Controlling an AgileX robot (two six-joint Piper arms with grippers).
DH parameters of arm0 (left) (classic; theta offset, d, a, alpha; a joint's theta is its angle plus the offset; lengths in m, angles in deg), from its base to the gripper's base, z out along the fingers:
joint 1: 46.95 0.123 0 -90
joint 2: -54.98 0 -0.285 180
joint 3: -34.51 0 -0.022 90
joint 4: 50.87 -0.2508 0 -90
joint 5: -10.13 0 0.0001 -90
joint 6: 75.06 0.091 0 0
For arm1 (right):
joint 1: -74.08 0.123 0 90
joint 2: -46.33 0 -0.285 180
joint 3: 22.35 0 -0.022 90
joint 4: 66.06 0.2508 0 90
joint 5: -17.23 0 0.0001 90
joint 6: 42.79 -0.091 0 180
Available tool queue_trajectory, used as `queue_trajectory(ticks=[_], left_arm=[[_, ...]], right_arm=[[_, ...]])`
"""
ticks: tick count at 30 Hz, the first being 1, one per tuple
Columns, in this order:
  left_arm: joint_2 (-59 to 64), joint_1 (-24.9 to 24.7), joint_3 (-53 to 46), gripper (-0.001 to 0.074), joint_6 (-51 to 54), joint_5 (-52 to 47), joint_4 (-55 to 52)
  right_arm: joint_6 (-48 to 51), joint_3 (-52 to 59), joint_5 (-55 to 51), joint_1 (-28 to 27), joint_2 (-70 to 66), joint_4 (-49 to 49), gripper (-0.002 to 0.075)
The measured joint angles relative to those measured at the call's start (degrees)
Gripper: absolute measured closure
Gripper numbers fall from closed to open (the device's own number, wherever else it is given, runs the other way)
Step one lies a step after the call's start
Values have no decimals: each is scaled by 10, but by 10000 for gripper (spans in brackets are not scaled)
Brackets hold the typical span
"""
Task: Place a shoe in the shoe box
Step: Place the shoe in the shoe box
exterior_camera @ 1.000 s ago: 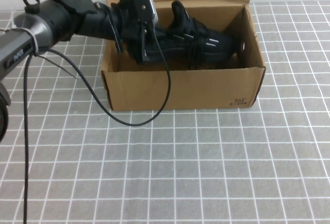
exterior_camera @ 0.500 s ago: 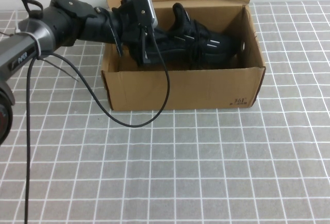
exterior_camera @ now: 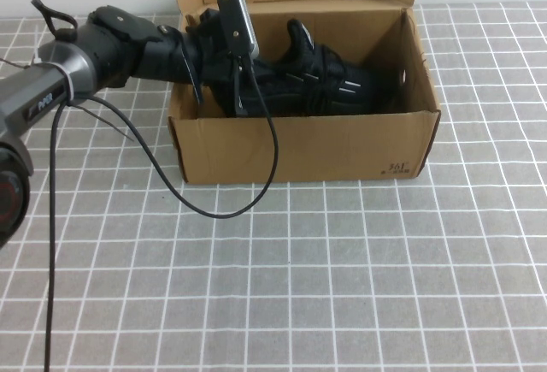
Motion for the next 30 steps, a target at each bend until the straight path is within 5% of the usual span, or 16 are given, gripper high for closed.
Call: queue_trajectory(ticks=[5,13,17,24,30], left_arm=[[0,0,1,641,-14,2,4],[-30,0,4,334,-55,15,10],[-70,0,4,307,-156,16,10],[-146,0,4,305,-533,-15,-1],[-152,-45,5,326,-734,-16,-148]], right_arm=[[0,0,0,0,0,1,742],[0,0,0,0,0,1,742],[0,0,0,0,0,2,742],[0,0,0,0,0,2,742],[0,0,0,0,0,2,742]])
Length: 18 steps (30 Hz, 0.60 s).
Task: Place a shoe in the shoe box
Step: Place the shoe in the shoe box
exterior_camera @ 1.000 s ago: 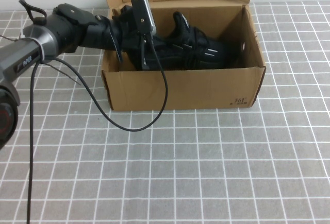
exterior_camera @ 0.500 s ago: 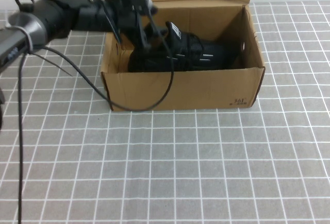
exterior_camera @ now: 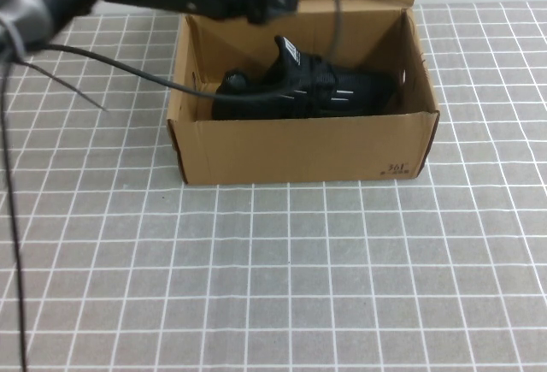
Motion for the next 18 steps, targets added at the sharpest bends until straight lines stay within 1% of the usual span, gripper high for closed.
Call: queue_trajectory(ticks=[4,6,9,18], left_arm=[[11,-50,0,329,-119,20,-132],[15,-62,0,330,-182,25,-177],[20,-67,0,330,-249,26,-201],[25,-67,0,330,-340,-10,-265]], right_arm=[[0,0,0,0,0,2,742],[0,0,0,0,0,6,742],[0,0,0,0,0,14,742],[0,0,0,0,0,18,742]])
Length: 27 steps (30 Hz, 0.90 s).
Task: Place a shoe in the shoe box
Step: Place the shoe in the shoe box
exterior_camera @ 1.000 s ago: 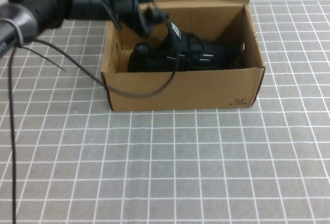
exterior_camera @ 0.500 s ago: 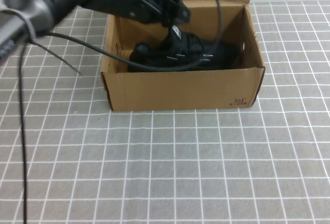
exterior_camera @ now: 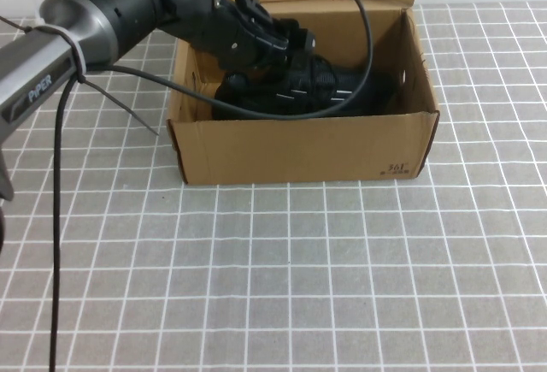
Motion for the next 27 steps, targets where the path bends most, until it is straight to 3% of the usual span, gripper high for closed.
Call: queue_trajectory(ticks=[8,20,27], left_arm=[[0,3,2,331,16,-10,-126],[0,20,28,332,-34,-26,-158],[0,21,28,333,-41,-28,-237]], right_arm=[[1,0,0,0,0,3,742],[10,0,0,0,0,3,742],[18,0,0,0,0,5,742]])
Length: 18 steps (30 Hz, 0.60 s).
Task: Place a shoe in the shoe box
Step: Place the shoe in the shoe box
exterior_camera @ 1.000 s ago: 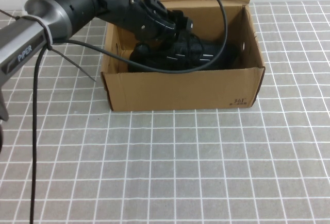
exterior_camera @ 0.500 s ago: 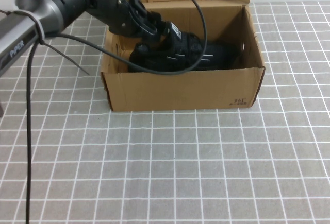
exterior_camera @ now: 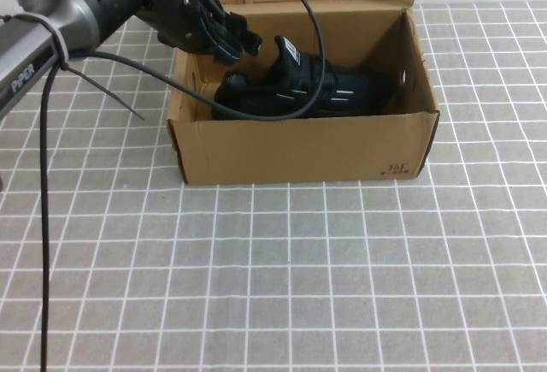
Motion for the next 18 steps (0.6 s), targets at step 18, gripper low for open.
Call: queue_trajectory(ticks=[18], left_arm=[[61,0,0,334,5,-8,-11]], right_arm=[[12,0,6,0,0,4,742]])
